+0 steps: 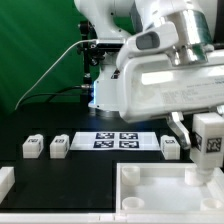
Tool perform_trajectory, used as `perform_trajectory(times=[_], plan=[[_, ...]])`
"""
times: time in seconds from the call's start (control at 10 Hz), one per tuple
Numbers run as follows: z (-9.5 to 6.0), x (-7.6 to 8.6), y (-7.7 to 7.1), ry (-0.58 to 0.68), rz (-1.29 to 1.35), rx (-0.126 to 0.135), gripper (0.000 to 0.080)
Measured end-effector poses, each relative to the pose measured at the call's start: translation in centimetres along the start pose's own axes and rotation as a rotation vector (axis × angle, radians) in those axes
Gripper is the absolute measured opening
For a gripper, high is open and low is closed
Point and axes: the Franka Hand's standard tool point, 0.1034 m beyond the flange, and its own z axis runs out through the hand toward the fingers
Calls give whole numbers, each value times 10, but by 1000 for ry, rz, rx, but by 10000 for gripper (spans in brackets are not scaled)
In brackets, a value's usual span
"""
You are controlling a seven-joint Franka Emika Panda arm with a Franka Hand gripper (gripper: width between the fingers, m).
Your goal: Assemble one leg
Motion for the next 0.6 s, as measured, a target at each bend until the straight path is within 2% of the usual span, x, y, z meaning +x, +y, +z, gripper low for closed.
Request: perform_trajectory(times=[0.2, 0.6], plan=[[12, -9, -8, -15, 2, 14, 288], [21, -20, -10, -14, 6, 12, 288]])
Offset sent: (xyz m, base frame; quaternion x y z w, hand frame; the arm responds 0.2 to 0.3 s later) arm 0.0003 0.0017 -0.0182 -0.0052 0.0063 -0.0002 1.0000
